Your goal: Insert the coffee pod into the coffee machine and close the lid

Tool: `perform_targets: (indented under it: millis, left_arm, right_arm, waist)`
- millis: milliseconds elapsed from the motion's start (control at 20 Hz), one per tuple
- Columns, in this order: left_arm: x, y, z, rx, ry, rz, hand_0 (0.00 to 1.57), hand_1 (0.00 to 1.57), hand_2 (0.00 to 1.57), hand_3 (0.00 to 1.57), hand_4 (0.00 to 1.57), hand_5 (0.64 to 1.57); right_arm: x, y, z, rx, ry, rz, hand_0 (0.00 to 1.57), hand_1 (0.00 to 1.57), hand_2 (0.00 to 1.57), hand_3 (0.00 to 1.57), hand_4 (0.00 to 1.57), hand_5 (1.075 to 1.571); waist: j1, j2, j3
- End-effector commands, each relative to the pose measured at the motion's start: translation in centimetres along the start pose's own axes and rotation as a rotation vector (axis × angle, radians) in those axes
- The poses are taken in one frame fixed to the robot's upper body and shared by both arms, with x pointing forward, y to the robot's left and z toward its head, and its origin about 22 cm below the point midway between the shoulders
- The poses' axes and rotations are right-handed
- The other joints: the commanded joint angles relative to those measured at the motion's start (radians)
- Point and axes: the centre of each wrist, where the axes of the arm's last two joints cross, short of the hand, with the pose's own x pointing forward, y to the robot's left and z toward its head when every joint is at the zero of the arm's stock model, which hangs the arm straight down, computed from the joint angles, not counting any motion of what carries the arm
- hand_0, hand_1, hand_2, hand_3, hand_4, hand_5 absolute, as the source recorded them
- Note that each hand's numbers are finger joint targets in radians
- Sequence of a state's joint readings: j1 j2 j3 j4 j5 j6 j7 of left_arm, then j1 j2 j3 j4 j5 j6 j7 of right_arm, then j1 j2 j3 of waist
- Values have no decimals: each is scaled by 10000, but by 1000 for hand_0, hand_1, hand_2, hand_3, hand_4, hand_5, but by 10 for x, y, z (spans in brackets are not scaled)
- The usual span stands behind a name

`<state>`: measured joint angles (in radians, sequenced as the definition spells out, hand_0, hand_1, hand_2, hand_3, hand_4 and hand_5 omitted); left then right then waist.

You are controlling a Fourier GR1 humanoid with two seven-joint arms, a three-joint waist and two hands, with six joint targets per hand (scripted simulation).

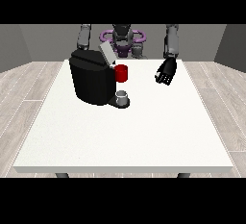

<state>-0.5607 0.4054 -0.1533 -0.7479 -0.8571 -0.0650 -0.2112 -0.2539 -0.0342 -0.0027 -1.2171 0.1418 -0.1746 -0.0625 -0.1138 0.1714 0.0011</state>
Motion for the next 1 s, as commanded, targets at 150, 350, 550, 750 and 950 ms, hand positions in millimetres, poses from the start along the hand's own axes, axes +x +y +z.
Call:
perform_targets:
  millis: [150,350,550,750,950]
  left_arm:
    - [5,4,-10,281,-565,367,1277,1277,1311,1244,496,1571]
    - [4,21,-8,351,-1605,1607,1451,1451,1437,1359,521,1571]
    - [27,48,-22,-390,-1491,1704,1413,1413,1400,1314,515,1571]
    - [64,65,-33,-312,-2049,1538,1402,1402,1390,1329,542,1571]
    - [34,95,-27,-108,-1357,1702,1402,1402,1390,1329,542,1571]
  right_arm:
    - [2,-3,-3,-165,418,675,0,0,0,0,0,1571]
    - [-26,-5,11,-406,710,654,0,0,0,0,0,1571]
    - [-25,-6,6,-286,1095,738,0,0,0,0,0,1571]
    - [-34,-7,7,-191,981,655,0,0,0,0,0,1571]
    - [-13,-9,3,468,703,585,0,0,0,0,0,1571]
  waist:
    - [-119,-300,-14]
    - [259,-659,-11]
    - [223,-1139,-8]
    - [238,-1193,-6]
    - [-472,-1183,-12]
